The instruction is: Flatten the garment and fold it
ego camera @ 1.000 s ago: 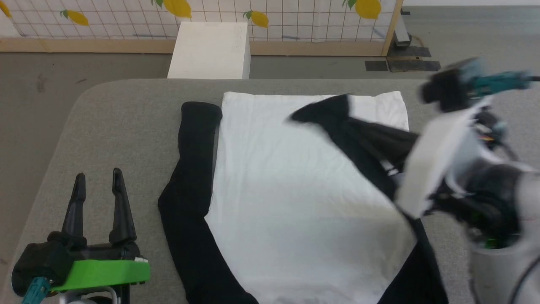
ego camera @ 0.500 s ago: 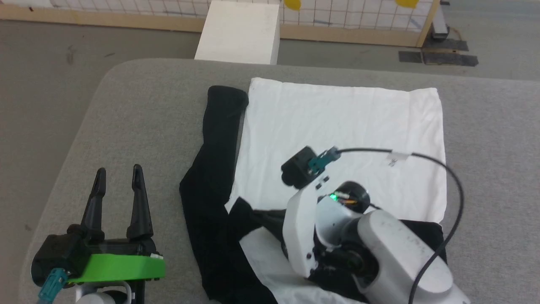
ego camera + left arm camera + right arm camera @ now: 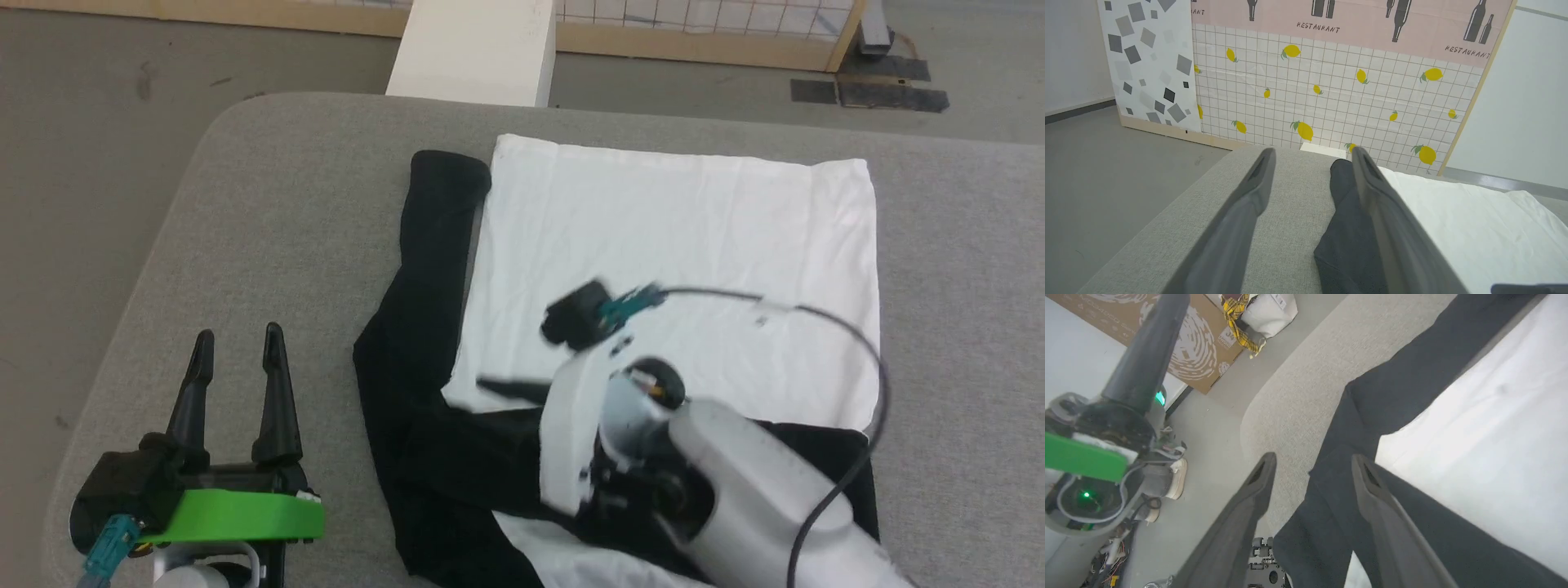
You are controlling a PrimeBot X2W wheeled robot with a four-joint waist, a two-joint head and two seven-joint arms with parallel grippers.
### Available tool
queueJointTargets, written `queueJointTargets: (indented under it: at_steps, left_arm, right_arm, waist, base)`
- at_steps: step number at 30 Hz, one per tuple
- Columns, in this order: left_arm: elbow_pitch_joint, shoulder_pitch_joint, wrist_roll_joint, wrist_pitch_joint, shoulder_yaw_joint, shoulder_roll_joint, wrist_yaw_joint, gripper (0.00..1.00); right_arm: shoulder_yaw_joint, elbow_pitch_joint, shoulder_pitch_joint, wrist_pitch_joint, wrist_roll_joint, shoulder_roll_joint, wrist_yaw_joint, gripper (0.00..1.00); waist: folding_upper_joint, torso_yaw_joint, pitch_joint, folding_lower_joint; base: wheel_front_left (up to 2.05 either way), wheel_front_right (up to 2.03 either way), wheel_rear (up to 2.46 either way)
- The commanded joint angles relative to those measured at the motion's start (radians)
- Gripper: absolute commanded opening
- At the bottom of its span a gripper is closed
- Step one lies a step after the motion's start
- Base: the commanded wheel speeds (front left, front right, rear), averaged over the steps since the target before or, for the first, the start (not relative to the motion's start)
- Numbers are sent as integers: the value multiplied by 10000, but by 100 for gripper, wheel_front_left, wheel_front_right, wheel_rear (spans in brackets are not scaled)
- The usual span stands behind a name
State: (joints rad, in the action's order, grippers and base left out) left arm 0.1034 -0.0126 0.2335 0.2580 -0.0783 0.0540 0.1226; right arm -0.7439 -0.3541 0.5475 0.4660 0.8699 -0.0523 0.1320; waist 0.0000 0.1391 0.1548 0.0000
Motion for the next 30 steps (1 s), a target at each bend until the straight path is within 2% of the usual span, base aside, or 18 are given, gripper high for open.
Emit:
queueJointTargets:
  at_steps: [1,3,8,9,11,17,26,30]
  left_arm:
    - [-58,171,6,38,-16,-20,47,100]
    - [-144,129,-15,38,-47,-1,49,100]
    - [-297,-51,-15,38,-86,42,55,100]
    - [-371,-122,7,38,-104,45,53,100]
    - [-411,-151,21,38,-103,44,48,100]
    - [-544,-150,64,38,-99,52,29,100]
    - [-963,582,322,-72,-92,179,22,100]
    - [-1411,1933,589,-726,158,699,50,100]
  right_arm:
    - [417,202,255,-349,265,18,-13,100]
    - [1086,363,382,-759,327,-24,-13,100]
    - [3132,666,211,-1972,-336,-639,-13,100]
    - [4623,920,-292,-2678,-854,-886,-13,100]
    - [5566,1091,-727,-2997,-1324,-999,-13,100]
    - [8117,1904,-2169,-3439,-2774,-684,-13,100]
    - [9904,3528,-3240,-3302,-3775,-59,-13,100]
    - [10438,4183,-3236,-3235,-3917,5,-13,100]
  waist:
    - [0,-146,-170,0]
    - [0,-287,-317,0]
    - [0,-676,-652,0]
    - [0,-921,-779,0]
    - [0,-1057,-836,0]
    - [0,-1343,-892,0]
    - [0,-1493,-432,0]
    - [0,-1448,150,0]
  base:
    - [0,0,0]
    - [0,0,0]
    - [0,0,0]
    - [0,0,0]
    - [0,0,0]
    - [0,0,0]
    - [0,0,0]
    - [0,0,0]
